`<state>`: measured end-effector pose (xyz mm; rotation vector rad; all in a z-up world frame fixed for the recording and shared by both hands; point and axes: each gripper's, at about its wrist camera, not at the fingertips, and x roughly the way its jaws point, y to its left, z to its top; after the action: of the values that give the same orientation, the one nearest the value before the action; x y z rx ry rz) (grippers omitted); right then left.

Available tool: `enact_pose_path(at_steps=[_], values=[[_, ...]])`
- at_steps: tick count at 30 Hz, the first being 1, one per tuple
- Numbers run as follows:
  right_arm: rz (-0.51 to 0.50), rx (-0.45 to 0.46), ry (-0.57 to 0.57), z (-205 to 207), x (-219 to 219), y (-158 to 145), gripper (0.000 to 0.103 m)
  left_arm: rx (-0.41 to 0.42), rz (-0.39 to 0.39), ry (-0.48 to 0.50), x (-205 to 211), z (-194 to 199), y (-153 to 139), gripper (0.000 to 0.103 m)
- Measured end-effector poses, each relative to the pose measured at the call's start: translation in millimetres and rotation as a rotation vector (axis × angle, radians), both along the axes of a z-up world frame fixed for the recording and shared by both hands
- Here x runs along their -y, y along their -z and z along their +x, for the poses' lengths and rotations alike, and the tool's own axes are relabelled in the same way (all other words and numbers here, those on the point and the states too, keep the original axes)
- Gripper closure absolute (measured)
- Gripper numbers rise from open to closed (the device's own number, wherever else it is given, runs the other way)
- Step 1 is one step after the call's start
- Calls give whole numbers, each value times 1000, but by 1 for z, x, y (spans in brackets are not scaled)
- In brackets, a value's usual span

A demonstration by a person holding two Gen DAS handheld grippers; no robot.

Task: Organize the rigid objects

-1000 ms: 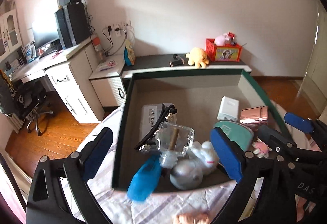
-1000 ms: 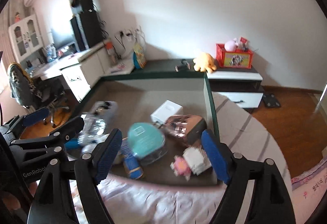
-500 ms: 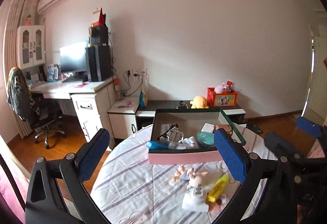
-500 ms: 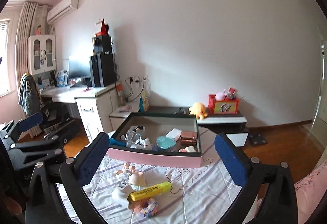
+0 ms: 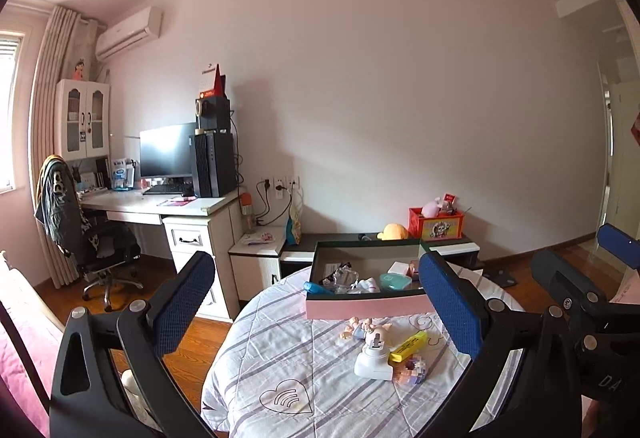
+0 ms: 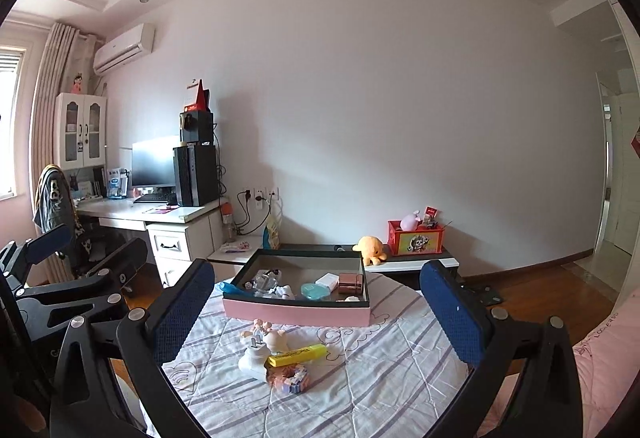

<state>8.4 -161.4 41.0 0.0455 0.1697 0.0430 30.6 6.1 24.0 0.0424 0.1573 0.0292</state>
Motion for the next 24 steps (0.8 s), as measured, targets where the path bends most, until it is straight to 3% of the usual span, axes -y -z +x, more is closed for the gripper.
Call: enact_pose_path(at_steps=[16,24], values=[[-1,9,23,-7,6,3,0,22,11,7,7,-13,-3,0],[8,-62,32,19,15,24,0,-41,26,16,17,12,14,0]])
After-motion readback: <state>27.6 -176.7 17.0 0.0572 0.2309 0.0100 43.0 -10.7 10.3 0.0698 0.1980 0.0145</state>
